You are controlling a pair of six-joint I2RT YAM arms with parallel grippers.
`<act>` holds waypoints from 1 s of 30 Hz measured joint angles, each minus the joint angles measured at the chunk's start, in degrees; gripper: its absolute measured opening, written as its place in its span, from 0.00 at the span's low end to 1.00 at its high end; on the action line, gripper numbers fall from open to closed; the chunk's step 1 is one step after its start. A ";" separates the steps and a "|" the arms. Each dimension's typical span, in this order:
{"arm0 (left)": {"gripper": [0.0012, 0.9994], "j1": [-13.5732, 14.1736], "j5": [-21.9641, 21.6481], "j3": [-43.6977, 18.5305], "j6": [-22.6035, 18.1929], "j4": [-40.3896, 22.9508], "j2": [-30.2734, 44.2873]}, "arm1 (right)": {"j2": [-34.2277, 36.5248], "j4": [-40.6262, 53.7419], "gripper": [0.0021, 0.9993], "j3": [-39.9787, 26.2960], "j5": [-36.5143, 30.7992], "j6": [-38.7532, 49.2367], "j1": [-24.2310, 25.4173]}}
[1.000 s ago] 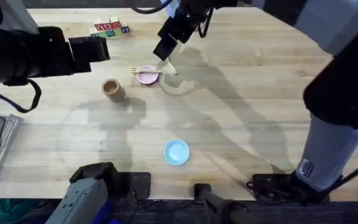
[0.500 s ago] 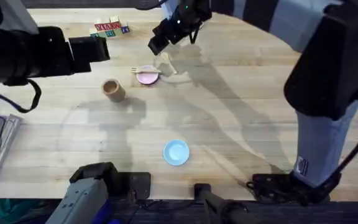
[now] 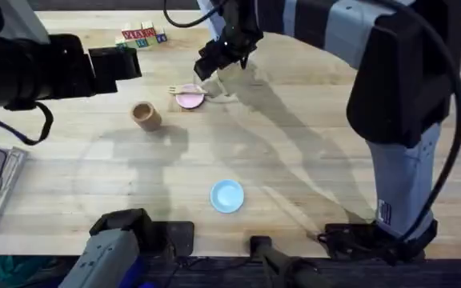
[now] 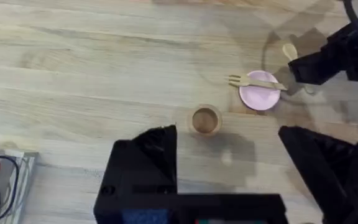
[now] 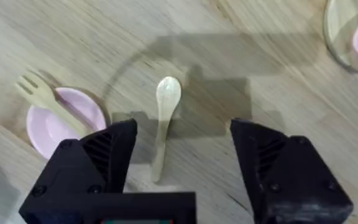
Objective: Pick up a utensil and set it on the pink plate, then put the other utensil in the container.
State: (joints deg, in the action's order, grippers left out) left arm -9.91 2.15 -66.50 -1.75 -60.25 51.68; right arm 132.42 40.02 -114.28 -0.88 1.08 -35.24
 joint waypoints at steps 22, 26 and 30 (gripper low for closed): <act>0.99 0.00 0.00 0.00 -0.01 0.00 0.02 | 2.86 0.23 0.75 0.00 -1.21 -1.57 -1.62; 0.99 0.00 0.00 0.00 0.01 0.00 0.00 | 2.86 0.24 0.65 0.00 -1.24 -1.58 -1.82; 0.99 0.00 0.00 0.00 0.01 0.00 0.02 | 2.86 0.25 0.43 0.00 -1.28 -1.74 -1.86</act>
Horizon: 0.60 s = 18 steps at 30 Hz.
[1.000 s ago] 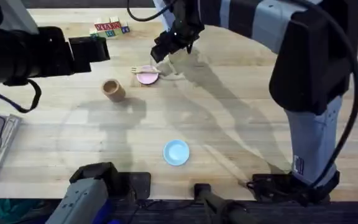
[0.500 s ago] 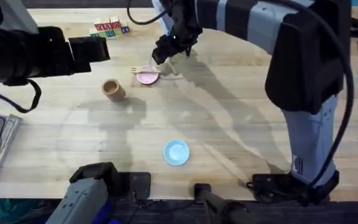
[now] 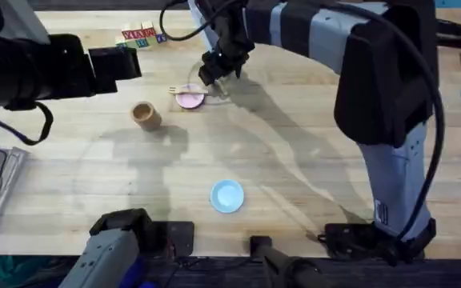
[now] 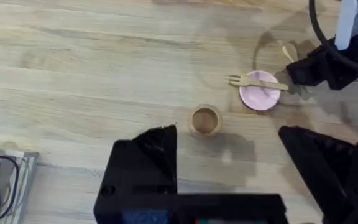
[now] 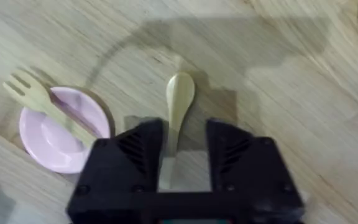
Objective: Pick up a utensil and set it on the pink plate, then put the other utensil in the container.
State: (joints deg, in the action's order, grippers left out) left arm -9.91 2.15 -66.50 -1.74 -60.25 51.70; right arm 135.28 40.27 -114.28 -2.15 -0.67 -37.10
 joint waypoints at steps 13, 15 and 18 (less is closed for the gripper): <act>0.99 0.00 0.00 0.00 -0.02 0.00 -0.02 | 0.00 -0.39 0.04 -0.09 -1.08 -0.59 0.13; 0.99 0.00 0.00 0.00 -0.02 0.00 -0.02 | 0.00 -0.39 0.03 -0.11 -1.56 -0.63 0.09; 0.99 0.00 0.00 0.00 -0.01 0.00 -0.01 | 0.00 -0.29 0.03 -0.11 -2.81 -0.64 -0.11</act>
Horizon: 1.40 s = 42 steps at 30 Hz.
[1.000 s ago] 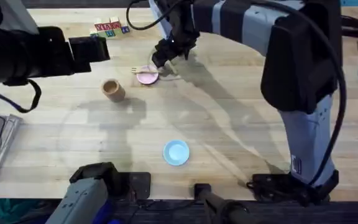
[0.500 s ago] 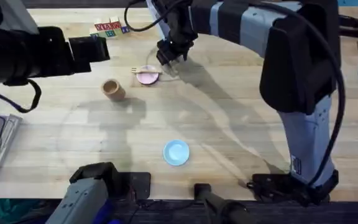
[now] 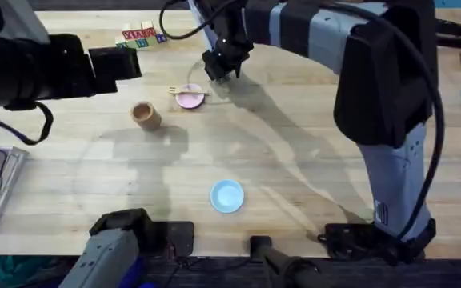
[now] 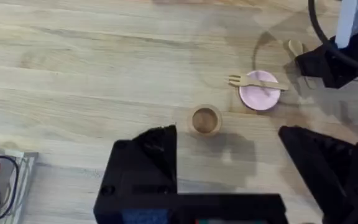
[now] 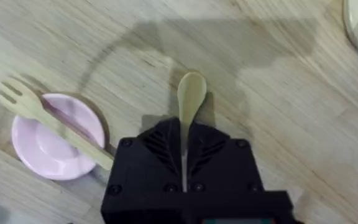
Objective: Pick up a utensil and set it on the pink plate, then put the other utensil in the container.
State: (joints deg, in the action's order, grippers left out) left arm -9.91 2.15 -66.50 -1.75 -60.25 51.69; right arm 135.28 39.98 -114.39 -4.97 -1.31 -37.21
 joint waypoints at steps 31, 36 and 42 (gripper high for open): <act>0.99 -10.87 14.85 0.00 -26.98 -2.08 0.01 | -12.38 5.12 0.03 -0.11 -3.20 6.92 4.94; 0.99 -18.63 26.82 0.00 -37.11 -4.58 0.74 | -13.53 5.19 0.03 -0.11 -3.20 6.94 6.23; 0.99 -28.06 36.82 -0.02 -42.24 -4.47 5.39 | -13.81 5.44 0.03 -0.11 -3.20 6.94 6.21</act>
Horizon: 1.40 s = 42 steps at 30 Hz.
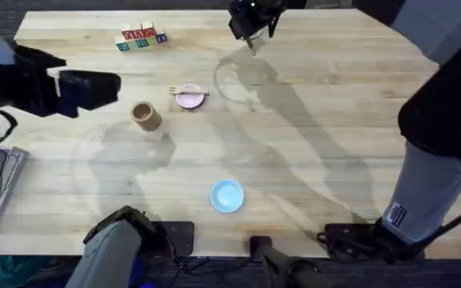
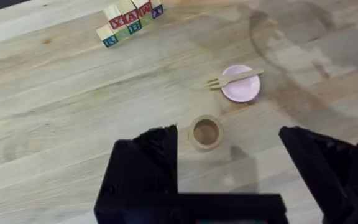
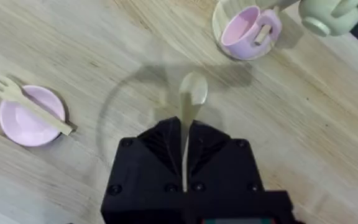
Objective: Pick up a utensil and set it on the pink plate, then put the other utensil in the container.
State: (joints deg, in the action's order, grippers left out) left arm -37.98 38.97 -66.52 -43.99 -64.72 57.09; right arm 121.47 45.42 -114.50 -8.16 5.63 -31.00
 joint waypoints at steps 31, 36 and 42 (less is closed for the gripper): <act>0.99 -13.35 6.01 -0.35 -36.38 -8.12 18.47 | -0.02 -0.15 0.03 0.00 5.41 0.00 3.84; 0.99 -16.20 9.30 -0.35 -48.60 -10.30 23.01 | -0.27 -0.85 0.03 0.00 11.25 0.00 4.86; 0.99 -17.05 10.80 -0.35 -56.62 -10.26 29.60 | -3.00 -3.85 0.03 0.00 15.51 0.00 5.20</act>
State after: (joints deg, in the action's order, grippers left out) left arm -55.02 49.77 -66.87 -100.61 -74.98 86.68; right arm 118.47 41.57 -114.50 7.35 5.63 -25.80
